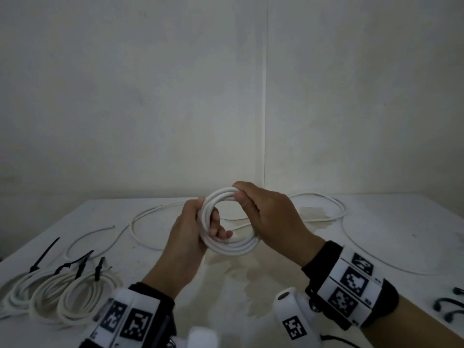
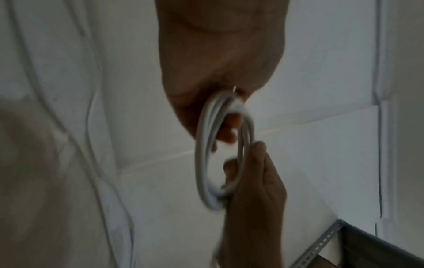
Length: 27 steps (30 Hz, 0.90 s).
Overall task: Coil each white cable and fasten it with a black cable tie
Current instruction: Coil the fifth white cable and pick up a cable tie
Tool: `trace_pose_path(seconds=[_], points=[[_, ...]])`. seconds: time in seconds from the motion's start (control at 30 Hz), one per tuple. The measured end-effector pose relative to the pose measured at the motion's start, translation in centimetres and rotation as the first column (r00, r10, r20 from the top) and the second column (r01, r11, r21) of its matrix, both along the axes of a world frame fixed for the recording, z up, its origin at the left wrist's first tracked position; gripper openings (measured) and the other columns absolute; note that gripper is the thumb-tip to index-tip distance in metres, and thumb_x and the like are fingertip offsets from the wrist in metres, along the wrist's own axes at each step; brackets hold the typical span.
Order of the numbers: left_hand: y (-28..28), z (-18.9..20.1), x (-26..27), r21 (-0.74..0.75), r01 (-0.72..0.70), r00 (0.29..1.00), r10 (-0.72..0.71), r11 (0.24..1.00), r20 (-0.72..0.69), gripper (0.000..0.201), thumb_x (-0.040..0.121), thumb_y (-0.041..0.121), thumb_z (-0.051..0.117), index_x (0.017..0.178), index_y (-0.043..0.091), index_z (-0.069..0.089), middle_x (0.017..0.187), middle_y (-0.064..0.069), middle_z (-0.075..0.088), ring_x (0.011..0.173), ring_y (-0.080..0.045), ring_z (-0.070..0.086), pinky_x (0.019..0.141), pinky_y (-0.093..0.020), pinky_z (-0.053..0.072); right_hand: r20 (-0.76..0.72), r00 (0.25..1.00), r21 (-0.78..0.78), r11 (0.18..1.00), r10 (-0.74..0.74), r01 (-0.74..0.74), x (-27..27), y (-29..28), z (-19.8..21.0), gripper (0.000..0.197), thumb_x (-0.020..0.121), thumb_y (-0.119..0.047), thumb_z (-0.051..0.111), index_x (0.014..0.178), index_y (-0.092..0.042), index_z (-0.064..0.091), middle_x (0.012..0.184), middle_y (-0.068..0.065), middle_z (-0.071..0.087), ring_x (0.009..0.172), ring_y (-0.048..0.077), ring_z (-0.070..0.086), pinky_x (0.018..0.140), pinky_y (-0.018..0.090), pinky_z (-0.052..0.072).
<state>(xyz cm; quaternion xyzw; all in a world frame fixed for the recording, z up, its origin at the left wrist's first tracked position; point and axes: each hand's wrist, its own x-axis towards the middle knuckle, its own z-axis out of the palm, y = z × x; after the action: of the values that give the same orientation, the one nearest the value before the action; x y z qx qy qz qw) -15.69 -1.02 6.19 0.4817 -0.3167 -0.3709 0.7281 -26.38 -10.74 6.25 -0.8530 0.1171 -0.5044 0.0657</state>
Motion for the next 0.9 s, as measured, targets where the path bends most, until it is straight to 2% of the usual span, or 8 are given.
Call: trace_pose_path(seconds=[0.1,0.2,0.37,0.47,0.57,0.63,0.7,0.9], points=[[0.3,1.3,1.0,0.178,0.148,0.977,-0.172,0.973,0.128,0.053,0.095,0.026,0.029,0.054,0.005,0.055,0.039,-0.006,0.042,0.037,-0.019,0.049,0.054,-0.029,0.049,-0.121,0.991,-0.065,0.996,0.059,-0.067,-0.2,-0.4,0.2,0.042,0.093,-0.038,0.033,0.098,-0.011,0.064,0.068,0.004,0.066,0.055,0.024,0.060,0.046,0.029,0.048],[0.2,1.7,-0.2,0.198,0.079,0.985,-0.107,0.977,0.137,0.050,0.094,0.036,0.039,0.052,0.010,0.044,0.037,0.004,0.025,0.030,-0.010,0.025,0.035,-0.017,0.031,-0.186,0.974,0.005,0.991,0.131,-0.133,-0.2,-0.4,0.6,0.047,0.092,-0.041,0.028,0.102,-0.013,0.064,0.073,0.003,0.067,0.061,0.023,0.060,0.055,0.035,0.049],[-0.2,1.2,-0.9,0.029,-0.109,0.991,0.110,0.994,-0.069,0.047,0.094,0.036,0.042,0.053,0.014,0.035,0.036,0.007,0.021,0.029,-0.006,0.018,0.033,-0.013,0.019,0.021,0.981,0.289,0.938,0.194,-0.192,0.1,0.2,-0.5,0.050,0.088,-0.049,0.027,0.114,-0.021,0.061,0.057,-0.014,0.052,0.060,0.010,0.054,0.061,0.031,0.046],[-0.3,0.7,-1.1,-0.044,-0.121,0.982,0.113,0.992,-0.154,0.047,0.096,0.035,0.039,0.054,0.013,0.036,0.035,0.007,0.023,0.028,-0.006,0.020,0.032,-0.014,0.023,0.110,0.971,0.296,0.926,0.211,-0.235,0.3,0.3,-1.2,0.050,0.090,-0.044,0.029,0.117,-0.015,0.059,0.057,-0.018,0.048,0.058,0.007,0.052,0.059,0.020,0.042],[0.2,0.4,-0.6,-0.001,0.000,0.997,0.000,1.000,-0.076,0.050,0.097,0.032,0.032,0.053,0.010,0.043,0.036,0.003,0.028,0.031,-0.010,0.028,0.036,-0.019,0.037,0.090,0.969,0.272,0.930,0.231,-0.247,0.0,-0.1,-1.2,0.048,0.091,-0.041,0.030,0.114,-0.013,0.060,0.056,-0.019,0.045,0.055,-0.001,0.049,0.058,0.011,0.037],[0.7,0.9,0.1,0.101,0.097,0.994,-0.101,0.990,0.037,0.052,0.097,0.027,0.028,0.055,0.006,0.048,0.038,-0.002,0.034,0.034,-0.014,0.036,0.042,-0.022,0.044,0.024,0.967,0.241,0.937,0.254,-0.252,-0.3,-0.2,-1.1,0.048,0.091,-0.041,0.030,0.114,-0.013,0.060,0.055,-0.018,0.043,0.056,0.004,0.048,0.058,0.017,0.039],[0.9,1.7,0.1,0.189,0.090,0.985,-0.116,0.978,0.127,0.050,0.097,0.030,0.032,0.055,0.006,0.048,0.037,0.000,0.032,0.032,-0.013,0.032,0.039,-0.020,0.039,-0.027,0.964,0.195,0.947,0.264,-0.254,-0.5,-0.3,-1.1,0.047,0.091,-0.040,0.030,0.114,-0.012,0.060,0.056,-0.019,0.041,0.059,0.010,0.048,0.057,0.026,0.041],[0.9,1.7,-1.3,0.183,-0.095,0.981,0.061,0.979,0.186,0.046,0.094,0.033,0.044,0.054,0.010,0.039,0.037,0.006,0.022,0.031,-0.009,0.018,0.033,-0.014,0.021,-0.043,0.958,0.306,0.917,0.283,-0.257,-0.8,-0.1,-0.9,0.047,0.090,-0.043,0.029,0.115,-0.018,0.060,0.072,-0.014,0.058,0.068,0.003,0.053,0.065,0.019,0.042]])
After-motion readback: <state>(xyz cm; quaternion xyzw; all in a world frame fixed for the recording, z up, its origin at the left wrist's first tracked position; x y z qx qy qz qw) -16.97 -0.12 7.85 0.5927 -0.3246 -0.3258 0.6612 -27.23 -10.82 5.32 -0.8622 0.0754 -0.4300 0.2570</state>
